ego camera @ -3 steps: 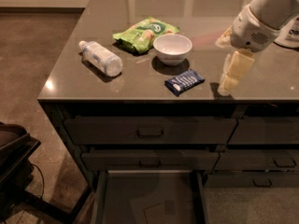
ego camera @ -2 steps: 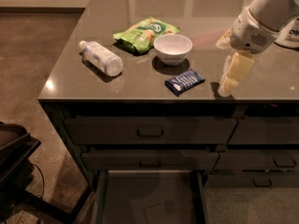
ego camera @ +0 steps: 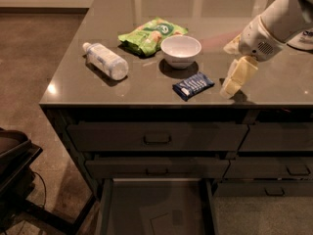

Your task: Place rxbar blueberry into bottom drawer

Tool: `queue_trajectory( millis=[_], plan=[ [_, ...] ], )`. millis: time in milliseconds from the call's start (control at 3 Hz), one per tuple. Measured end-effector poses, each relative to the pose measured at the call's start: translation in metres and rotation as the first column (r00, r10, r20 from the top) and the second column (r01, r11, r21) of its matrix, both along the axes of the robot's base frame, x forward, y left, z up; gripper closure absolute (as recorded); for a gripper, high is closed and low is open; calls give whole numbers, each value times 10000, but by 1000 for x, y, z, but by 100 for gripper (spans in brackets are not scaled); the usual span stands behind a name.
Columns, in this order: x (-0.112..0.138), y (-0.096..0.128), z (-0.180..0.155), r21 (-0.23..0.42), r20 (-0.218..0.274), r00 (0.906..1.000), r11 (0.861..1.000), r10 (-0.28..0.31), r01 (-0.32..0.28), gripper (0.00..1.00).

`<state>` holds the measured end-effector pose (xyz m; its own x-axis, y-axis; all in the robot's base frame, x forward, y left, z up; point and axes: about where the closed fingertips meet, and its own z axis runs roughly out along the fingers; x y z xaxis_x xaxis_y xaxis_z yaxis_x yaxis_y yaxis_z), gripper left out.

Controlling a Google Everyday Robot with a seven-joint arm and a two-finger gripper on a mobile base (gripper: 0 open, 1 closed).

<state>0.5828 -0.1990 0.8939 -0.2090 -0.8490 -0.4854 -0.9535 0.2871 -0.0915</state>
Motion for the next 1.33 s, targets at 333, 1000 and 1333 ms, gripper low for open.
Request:
queue_trajectory(
  millis=[333,1000,1333],
  plan=[
    [19,18,-20,679,-189,9998,9977,56,-43,0],
    [20,21,-28,728,69,9998,9971,-208,202,0],
    [20,39,-46,432,579,9966,9974,-593,569,0]
  ],
)
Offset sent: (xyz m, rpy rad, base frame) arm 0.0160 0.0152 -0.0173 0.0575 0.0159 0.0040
